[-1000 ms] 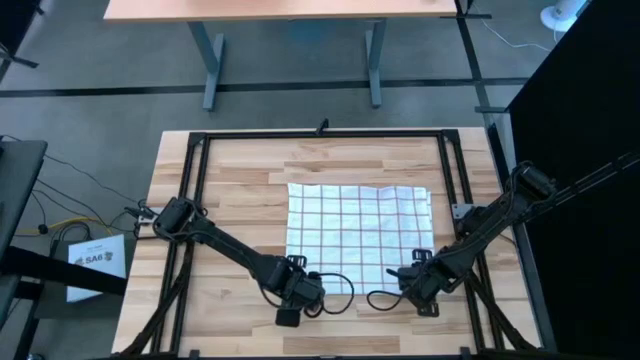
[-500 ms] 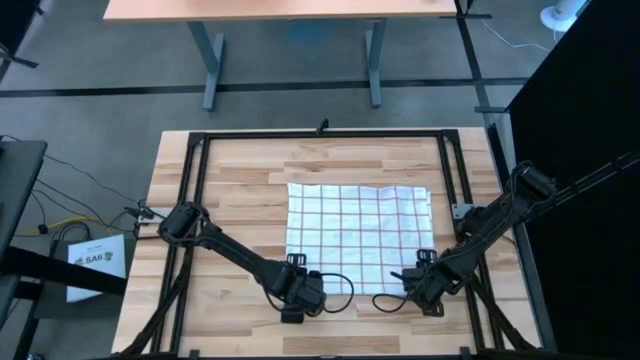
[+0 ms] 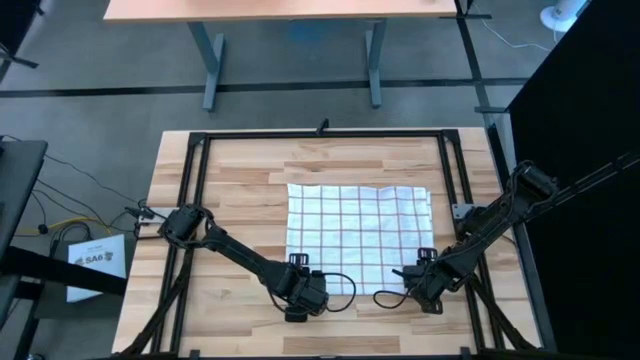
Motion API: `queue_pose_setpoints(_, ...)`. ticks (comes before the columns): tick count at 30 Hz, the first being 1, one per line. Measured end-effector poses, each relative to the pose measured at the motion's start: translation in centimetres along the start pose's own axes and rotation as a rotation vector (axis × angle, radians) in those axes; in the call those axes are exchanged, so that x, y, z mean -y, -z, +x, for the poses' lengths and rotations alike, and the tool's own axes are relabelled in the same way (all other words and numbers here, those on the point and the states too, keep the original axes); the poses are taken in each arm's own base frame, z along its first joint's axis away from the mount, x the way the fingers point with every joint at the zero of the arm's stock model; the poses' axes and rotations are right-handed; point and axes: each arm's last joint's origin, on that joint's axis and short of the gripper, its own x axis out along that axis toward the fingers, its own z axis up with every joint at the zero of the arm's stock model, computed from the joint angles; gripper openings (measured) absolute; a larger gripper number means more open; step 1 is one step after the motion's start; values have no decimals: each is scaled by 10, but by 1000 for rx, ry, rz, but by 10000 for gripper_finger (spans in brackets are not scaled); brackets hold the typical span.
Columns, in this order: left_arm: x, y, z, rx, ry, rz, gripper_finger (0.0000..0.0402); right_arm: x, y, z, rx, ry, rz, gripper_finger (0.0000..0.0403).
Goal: Roll towel
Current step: Roll the towel
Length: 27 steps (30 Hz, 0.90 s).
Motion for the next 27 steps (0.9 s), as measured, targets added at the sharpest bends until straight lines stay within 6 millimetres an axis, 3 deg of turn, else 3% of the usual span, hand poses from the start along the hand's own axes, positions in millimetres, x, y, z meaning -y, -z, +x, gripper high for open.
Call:
queue_pose_setpoints(9, 0, 0, 1, 3, -19, -17, 174, 0, 1, 1, 0, 2, 5, 232)
queue_pose_setpoints(21, 2, 1, 2, 5, -23, -27, 14, -3, 2, 1, 7, -12, 13, 66)
queue_pose_setpoints(27, 2, 2, 2, -9, -2, -39, 5, -6, 6, 1, 0, -16, 7, 5)
